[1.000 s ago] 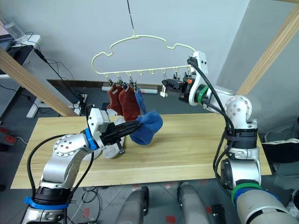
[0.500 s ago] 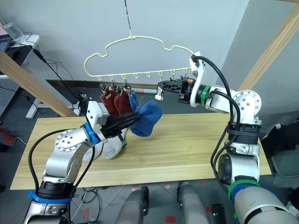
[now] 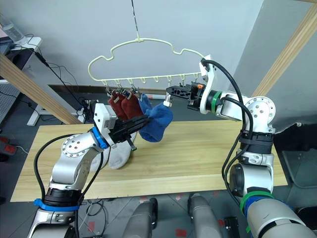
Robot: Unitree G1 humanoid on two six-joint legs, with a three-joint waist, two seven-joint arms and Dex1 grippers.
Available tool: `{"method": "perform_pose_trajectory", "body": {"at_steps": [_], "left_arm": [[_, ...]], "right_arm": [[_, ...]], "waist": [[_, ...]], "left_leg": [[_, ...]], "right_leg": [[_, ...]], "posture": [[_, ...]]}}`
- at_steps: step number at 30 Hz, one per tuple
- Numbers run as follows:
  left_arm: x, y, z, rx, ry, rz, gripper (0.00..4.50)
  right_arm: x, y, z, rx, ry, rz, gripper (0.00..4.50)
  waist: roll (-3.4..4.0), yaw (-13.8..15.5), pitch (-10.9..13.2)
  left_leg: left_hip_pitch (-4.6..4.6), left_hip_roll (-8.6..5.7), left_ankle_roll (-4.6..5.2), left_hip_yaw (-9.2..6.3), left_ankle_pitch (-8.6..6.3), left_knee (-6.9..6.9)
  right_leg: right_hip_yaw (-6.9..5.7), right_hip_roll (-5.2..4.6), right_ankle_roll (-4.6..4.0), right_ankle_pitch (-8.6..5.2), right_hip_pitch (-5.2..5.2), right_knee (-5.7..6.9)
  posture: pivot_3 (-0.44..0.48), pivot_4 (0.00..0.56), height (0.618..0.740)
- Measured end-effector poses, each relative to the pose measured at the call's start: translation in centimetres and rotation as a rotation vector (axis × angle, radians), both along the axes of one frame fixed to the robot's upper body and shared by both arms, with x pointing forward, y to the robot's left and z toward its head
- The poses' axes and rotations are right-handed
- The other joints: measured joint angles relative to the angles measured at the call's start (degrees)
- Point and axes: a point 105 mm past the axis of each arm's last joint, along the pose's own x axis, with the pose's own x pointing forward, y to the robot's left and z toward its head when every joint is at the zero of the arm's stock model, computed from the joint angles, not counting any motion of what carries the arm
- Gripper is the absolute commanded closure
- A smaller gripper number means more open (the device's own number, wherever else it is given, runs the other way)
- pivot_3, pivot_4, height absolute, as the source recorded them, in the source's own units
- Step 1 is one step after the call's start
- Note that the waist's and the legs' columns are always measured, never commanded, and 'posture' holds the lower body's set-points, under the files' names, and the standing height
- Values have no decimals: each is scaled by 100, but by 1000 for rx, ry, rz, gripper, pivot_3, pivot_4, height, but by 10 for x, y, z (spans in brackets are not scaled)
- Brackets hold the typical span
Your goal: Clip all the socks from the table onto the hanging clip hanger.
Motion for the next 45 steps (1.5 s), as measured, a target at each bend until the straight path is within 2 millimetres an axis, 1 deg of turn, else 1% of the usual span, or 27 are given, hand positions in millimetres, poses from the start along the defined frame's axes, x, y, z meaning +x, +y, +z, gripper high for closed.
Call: {"method": "perform_pose_trajectory", "body": {"at_steps": [3, 9, 17, 23, 39, 42, 45], "left_arm": [[0, -2, -1, 1, 1, -6, 4485], [-1, 0, -7, 9, 21, -2, 4485], [-1, 0, -6, 6, 19, -2, 4485], [2, -3, 2, -5, -4, -6, 4485], [5, -4, 5, -10, -8, -7, 4485], [5, -4, 5, -10, -8, -7, 4500], [5, -4, 5, -11, -8, -6, 4500]], "right_arm": [[0, 1, 0, 4, 2, 2, 4159], [-1, 1, 0, 6, 10, 9, 4159], [-2, 1, 0, 5, 12, 13, 4159], [-4, 3, 0, -15, -10, 16, 4159], [-2, 3, -3, -37, -30, 2, 4159], [-3, 4, -3, -32, -27, 9, 3468], [-5, 6, -7, -37, -10, 27, 2371]], "waist": [[0, -6, 0], [0, -4, 0], [0, -2, 0], [0, -6, 0], [0, -2, 0], [0, -2, 0], [0, -1, 0]], "left_leg": [[0, 2, 0, 0, 0, 0], [0, 0, 0, 0, 0, 0], [0, 1, 0, 0, 0, -1], [0, 1, 0, 0, 0, -1], [0, 0, 0, 0, 0, -1], [0, 0, 0, -1, 0, -1], [0, 1, 0, -1, 0, -1]], "right_leg": [[0, 1, 0, 0, 0, 0], [0, 0, -1, 0, 0, 0], [0, 1, 0, 0, 0, 0], [1, 1, 0, 0, 0, -1], [0, 0, 0, 0, 0, -1], [0, 1, 0, 0, 0, -1], [-1, 1, 0, 0, 0, -1]], "posture": [[-32, 311, 740], [-33, 314, 740], [-28, 317, 740], [-29, 318, 740], [-24, 315, 740], [-22, 315, 740], [-20, 312, 740]]}}
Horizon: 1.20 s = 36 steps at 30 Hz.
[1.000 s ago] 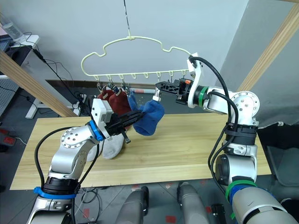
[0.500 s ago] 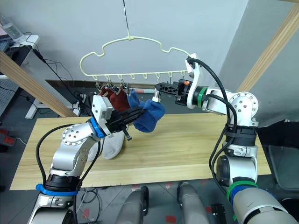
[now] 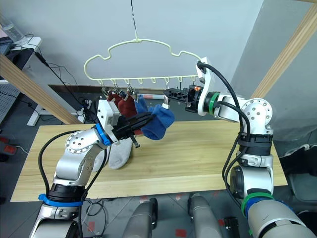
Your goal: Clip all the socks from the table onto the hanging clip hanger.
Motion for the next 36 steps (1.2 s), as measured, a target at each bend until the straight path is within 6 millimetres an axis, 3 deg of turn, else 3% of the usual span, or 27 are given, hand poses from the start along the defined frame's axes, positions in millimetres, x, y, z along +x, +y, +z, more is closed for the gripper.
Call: {"method": "perform_pose_trajectory", "body": {"at_steps": [7, 13, 17, 24, 31, 33, 36], "left_arm": [[0, 0, 0, -1, 0, 1, 4500], [2, 1, 0, -8, 4, 18, 4500], [7, 3, -1, -29, 37, 68, 4500], [12, 10, -1, -61, 105, 96, 2742], [-4, 24, 17, -46, 124, 90, 1109], [-13, 26, 23, -31, 144, 62, 1109], [-24, 24, 36, -58, 174, 18, 1080]], "right_arm": [[-1, 1, -4, -4, 13, 8, 18], [-2, -7, -5, -39, -15, -19, 18], [-7, -26, -16, -180, -133, -114, 18], [-16, -26, -17, -263, -293, -223, 0], [-12, -22, -19, -341, -441, -394, 0], [-7, -27, -16, -363, -488, -501, 0], [-3, -31, -12, -360, -526, -610, 625]], "waist": [[0, 2, 0], [0, 19, 0], [0, 41, 0], [0, -8, 0], [0, -21, 0], [0, -19, 0], [0, -15, 0]], "left_leg": [[0, 0, 0, 0, 0, 0], [-1, -1, 0, 0, 0, 0], [-5, -2, 0, -3, 0, 0], [-1, 2, 0, -3, 1, 5], [-1, 1, -1, -3, 1, 12], [-1, 2, -1, -3, 1, 12], [-1, 2, -1, -5, 1, 13]], "right_leg": [[0, 0, 0, 0, 0, 1], [0, 0, 1, 0, 0, -2], [-2, -1, 12, -7, 0, -7], [0, 3, 27, -14, -1, 5], [3, 2, 29, -16, -2, 9], [2, 3, 30, -16, -3, 9], [2, 3, 30, -16, -2, 9]], "posture": [[-17, 308, 740], [-14, 307, 740], [-26, 306, 740], [-39, 310, 740], [-33, 320, 740], [-33, 322, 740], [-30, 326, 740]]}}
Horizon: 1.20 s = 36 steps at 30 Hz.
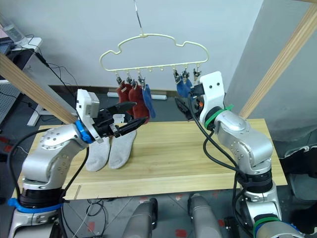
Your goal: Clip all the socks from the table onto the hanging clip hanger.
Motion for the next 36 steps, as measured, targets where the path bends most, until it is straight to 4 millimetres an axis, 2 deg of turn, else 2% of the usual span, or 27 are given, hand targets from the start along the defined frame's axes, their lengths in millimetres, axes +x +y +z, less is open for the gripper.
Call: {"method": "perform_pose_trajectory", "body": {"at_steps": [3, 7, 10, 15, 18, 21, 36], "left_arm": [[-4, -1, 12, -48, 28, -15, 1080], [-5, 0, 21, -70, 19, 1, 1080], [-7, -2, 21, -67, 22, 3, 1080], [-6, 0, 16, -61, 32, 21, 1080], [-5, 1, 17, -55, 14, 37, 1080], [-4, 3, 17, -54, 9, 50, 1080], [-4, 4, 16, -54, 0, 63, 1080]], "right_arm": [[0, 8, 3, 18, -42, -38, 1591], [8, 8, 3, -11, -96, -132, 1591], [11, 6, 3, -12, -119, -175, 1591], [18, 16, -2, -1, -124, -171, 1591], [21, 21, 1, 11, -138, -160, 2218], [21, 23, 4, 16, -154, -162, 3227], [29, 27, -4, 17, -120, -184, 3227]], "waist": [[0, 0, 0], [0, 11, 1], [0, 30, 1], [1, 32, 1], [1, 49, 1], [1, 60, 1], [1, 106, 1]], "left_leg": [[0, 0, 0, -1, 0, 6], [0, -2, 0, 0, 0, 8], [0, 0, 0, 0, 0, 8], [2, 2, 0, 0, 0, 8], [2, 0, 0, 0, 0, 10], [2, 0, 0, 0, 0, 11], [3, 0, 0, 0, 0, 11]], "right_leg": [[0, 1, 0, 0, 0, 3], [1, 0, 0, 0, 0, 5], [0, 0, 0, 0, -1, 5], [2, 2, 0, 0, -3, 15], [2, 1, 0, 0, -3, 19], [2, 1, 0, 0, -3, 19], [1, 0, 0, -1, -4, 21]], "posture": [[-20, 328, 740], [-7, 330, 740], [-7, 328, 740], [8, 328, 740], [14, 328, 740], [20, 327, 740], [26, 316, 740]]}}
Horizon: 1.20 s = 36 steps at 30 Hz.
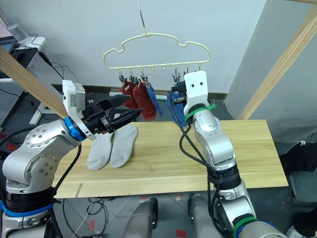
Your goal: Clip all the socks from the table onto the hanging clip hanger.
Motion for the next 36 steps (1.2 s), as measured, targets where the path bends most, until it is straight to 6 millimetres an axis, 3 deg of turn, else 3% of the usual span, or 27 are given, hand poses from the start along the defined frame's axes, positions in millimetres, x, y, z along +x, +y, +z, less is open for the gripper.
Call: {"method": "perform_pose_trajectory", "body": {"at_steps": [14, 36], "left_arm": [[0, -3, -2, 1, 4, -4, 1080], [1, -3, -3, 7, 3, 1, 1080]], "right_arm": [[15, -2, 5, 27, 2, -55, 3227], [22, 2, 6, 35, 6, -68, 3227]], "waist": [[0, 27, 0], [1, 32, 0]], "left_leg": [[0, 0, 0, 0, 0, 0], [0, 0, 0, -1, 0, 0]], "right_leg": [[-2, -1, 0, 0, -1, 1], [-2, 0, 0, 0, -1, 0]], "posture": [[31, 313, 740], [37, 320, 740]]}}
